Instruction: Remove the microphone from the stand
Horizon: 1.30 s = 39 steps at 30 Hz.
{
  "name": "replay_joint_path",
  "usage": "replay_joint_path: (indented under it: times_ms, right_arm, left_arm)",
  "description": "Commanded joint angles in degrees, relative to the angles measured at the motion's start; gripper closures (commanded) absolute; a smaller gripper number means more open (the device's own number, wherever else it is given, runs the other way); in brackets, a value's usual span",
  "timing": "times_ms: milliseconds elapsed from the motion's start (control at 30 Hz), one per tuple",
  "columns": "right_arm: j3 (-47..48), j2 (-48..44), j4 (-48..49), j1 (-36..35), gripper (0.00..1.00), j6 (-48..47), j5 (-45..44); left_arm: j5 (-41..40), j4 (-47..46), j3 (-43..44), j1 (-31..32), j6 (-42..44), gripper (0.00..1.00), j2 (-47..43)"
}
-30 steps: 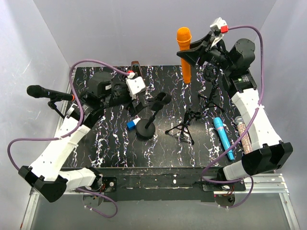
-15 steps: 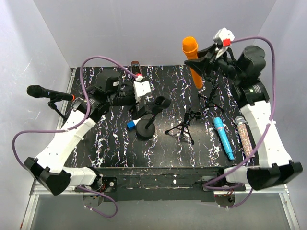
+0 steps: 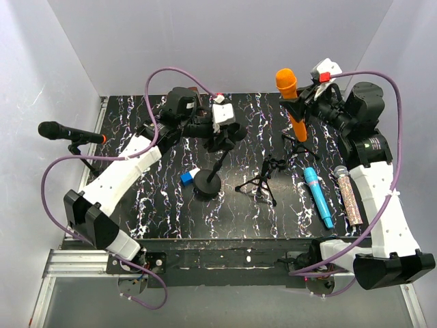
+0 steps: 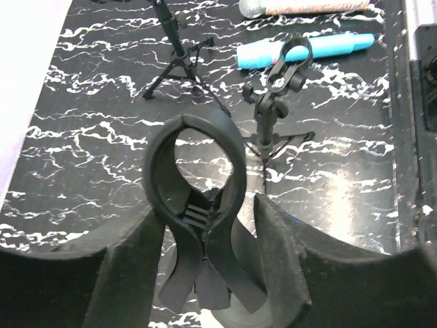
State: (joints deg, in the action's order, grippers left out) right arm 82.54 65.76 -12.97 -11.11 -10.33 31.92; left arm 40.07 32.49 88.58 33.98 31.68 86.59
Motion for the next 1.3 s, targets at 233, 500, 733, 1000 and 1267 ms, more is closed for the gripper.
replay_joint_path:
  times_ms: [233,500,733,1000,1267]
  right_arm:
    - [-6.51,-8.98,-7.24,3.64,0.99,-0.39,-7.22]
    - [-6.87,-8.37,-8.47,4.52,0.99,-1.01,-8.72]
    - [-5.21,-7.31,-19.07,8.20,0.99,5.12,-17.33]
    - [-20.47,-12.41,-26.49,18.75,0.99,-2.66,-17.86]
    - [-28.66,-4.95,-20.18,23.15,0.99,-12.95,-17.07]
  left_arm:
    - [0.36,-18.23,-0.06,1.79,-21.98,0.76,1.74]
    - [-2.10,-21.42,-4.64,1.79,-22.73,0.73,-0.27]
    - [-8.25,-17.11,-8.76,1.53,-12.44,0.74,-7.21]
    - [-14.32,-19.04,-16.06,1.53,-12.43,0.34,-11.96]
    - [-16.52,-18.26,-15.10,1.53,-13.31,0.02,-11.97]
